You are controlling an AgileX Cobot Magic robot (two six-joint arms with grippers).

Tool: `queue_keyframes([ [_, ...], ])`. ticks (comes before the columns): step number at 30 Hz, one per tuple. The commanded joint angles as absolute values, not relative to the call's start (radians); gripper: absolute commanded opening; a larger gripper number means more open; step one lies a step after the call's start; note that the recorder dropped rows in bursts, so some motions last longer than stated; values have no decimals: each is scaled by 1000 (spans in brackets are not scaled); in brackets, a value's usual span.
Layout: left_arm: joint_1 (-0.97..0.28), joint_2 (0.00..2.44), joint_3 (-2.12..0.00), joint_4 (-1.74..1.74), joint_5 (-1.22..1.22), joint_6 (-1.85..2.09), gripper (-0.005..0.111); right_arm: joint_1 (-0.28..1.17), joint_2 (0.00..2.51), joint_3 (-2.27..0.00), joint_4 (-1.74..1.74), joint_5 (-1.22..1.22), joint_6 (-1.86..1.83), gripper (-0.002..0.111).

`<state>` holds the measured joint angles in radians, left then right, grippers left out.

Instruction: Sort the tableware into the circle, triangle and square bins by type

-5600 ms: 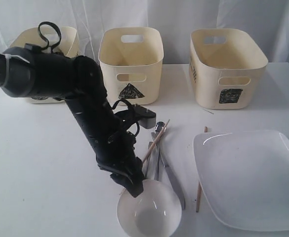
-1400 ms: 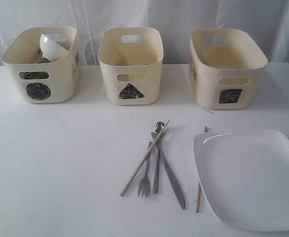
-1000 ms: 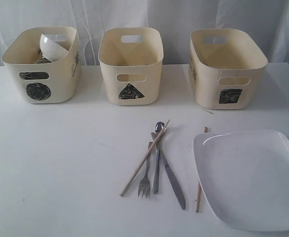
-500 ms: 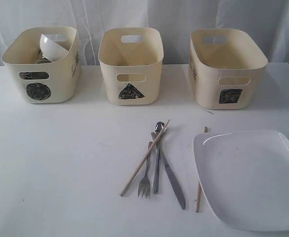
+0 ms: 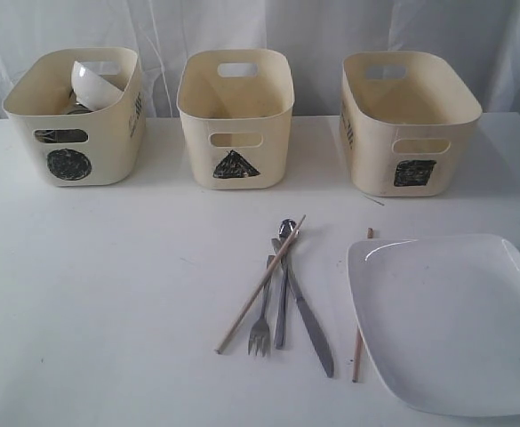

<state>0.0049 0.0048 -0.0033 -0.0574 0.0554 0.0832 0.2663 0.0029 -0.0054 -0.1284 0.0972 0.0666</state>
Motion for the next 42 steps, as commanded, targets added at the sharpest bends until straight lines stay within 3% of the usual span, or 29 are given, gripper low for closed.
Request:
queue_keyframes([
  [1,9,0,0,-59,54,84,0,261,0,0,-135,104,32,0],
  [9,9,0,0,-59,54,84,0,261,0,-42,30,-53,412,0],
  [21,9,0,0,-59,54,84,0,261,0,-209,19,-40,361,0],
  [26,9,0,0,-59,54,84,0,290,9,-280,0,187,207,0],
  [32,9,0,0,-59,54,84,0,349,375,-481,240,561,-245,0],
  [38,9,0,0,-59,54,84,0,365,895,-742,256,630,-363,2],
  [39,9,0,0,-59,54,84,0,365,978,-798,250,657,-361,5],
  [42,9,0,0,-59,54,84,0,393,1320,-989,280,656,-188,33],
])
